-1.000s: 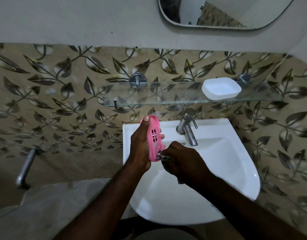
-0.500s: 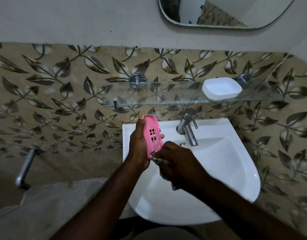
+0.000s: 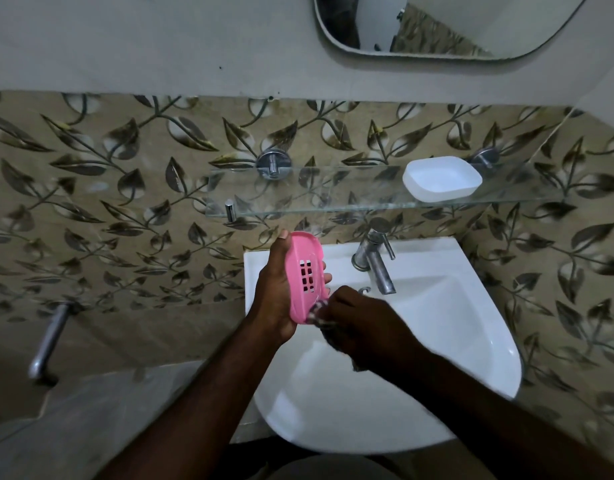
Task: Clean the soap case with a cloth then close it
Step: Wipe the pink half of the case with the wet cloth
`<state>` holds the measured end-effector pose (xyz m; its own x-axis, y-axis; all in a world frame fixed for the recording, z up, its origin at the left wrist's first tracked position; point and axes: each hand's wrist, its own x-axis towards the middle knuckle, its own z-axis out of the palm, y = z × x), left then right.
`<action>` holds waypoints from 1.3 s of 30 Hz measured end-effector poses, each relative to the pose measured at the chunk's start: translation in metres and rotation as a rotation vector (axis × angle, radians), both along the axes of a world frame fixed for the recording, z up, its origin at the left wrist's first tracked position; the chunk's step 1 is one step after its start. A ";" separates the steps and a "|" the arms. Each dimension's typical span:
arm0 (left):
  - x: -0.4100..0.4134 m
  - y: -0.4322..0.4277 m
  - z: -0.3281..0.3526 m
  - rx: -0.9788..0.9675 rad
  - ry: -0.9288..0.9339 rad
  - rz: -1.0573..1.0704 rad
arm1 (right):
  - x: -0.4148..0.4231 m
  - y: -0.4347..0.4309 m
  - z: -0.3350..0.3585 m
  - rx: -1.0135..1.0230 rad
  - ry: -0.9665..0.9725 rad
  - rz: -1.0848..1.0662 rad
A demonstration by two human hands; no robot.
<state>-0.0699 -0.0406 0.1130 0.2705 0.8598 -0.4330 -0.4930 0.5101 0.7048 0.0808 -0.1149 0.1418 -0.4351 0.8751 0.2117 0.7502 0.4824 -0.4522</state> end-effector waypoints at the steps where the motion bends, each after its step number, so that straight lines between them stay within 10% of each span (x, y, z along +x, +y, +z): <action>1: 0.000 0.000 0.001 -0.011 0.001 -0.019 | 0.006 0.005 0.000 0.009 -0.029 -0.014; 9: -0.004 0.005 -0.002 -0.034 -0.096 -0.034 | -0.010 -0.003 -0.010 -0.066 0.228 -0.095; 16: -0.007 -0.003 0.002 -0.115 -0.018 -0.096 | 0.012 0.011 -0.016 -0.056 0.003 -0.121; 23: -0.014 -0.010 -0.010 -0.090 -0.219 -0.057 | 0.017 0.024 0.008 -0.343 0.523 -0.368; 34: 0.010 -0.023 0.013 0.068 -0.018 -0.157 | -0.022 0.040 0.040 0.075 0.059 -0.410; 39: 0.002 -0.021 0.008 0.145 0.149 -0.136 | -0.001 0.057 0.030 -0.164 0.126 -0.593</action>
